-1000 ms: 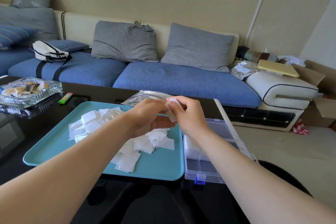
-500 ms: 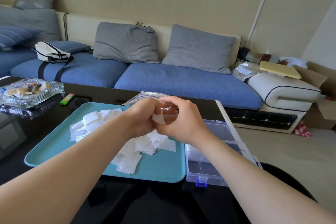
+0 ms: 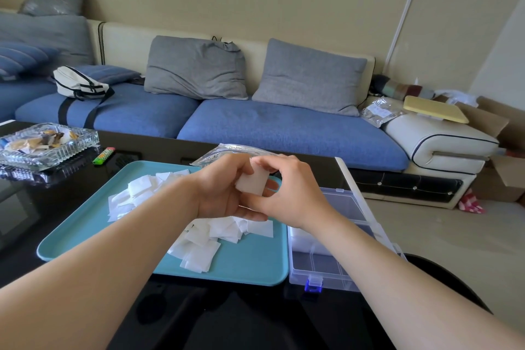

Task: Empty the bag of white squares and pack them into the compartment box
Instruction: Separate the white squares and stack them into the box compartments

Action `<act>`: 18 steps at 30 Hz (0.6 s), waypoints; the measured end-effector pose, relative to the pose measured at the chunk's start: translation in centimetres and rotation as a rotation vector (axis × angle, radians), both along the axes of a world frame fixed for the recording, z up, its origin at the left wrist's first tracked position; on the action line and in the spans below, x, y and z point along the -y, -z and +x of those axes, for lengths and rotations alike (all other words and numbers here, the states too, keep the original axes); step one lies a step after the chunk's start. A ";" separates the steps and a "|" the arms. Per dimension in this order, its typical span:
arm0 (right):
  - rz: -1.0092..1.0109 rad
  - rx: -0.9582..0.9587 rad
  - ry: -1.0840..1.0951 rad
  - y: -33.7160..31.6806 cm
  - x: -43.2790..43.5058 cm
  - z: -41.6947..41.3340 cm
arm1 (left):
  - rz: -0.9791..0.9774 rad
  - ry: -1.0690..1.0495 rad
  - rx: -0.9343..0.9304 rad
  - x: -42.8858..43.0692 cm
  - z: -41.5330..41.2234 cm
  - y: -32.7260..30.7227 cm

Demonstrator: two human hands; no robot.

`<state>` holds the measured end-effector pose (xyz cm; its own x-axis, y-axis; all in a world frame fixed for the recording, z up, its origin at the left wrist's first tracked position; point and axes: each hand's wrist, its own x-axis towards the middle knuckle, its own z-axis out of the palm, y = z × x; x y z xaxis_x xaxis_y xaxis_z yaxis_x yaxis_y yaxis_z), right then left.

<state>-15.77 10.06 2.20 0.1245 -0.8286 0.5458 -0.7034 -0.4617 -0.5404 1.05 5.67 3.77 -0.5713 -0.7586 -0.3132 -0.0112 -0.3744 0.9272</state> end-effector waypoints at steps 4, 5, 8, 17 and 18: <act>-0.005 0.014 -0.002 0.4 0.4 -0.4 | 0.023 -0.002 -0.044 0.1 -0.1 0.0; -0.010 0.009 0.004 0.4 0.4 -0.5 | 0.019 -0.005 -0.047 0.2 -0.2 0.0; -0.020 0.002 0.024 0.3 0.4 -0.7 | 0.002 -0.027 -0.049 0.1 -0.4 -0.1; -0.051 0.028 0.040 0.2 0.3 -1.0 | -0.036 -0.009 -0.112 0.3 -0.2 0.0; -0.055 0.028 0.043 0.2 0.3 -1.0 | -0.038 -0.002 -0.122 0.3 -0.2 0.0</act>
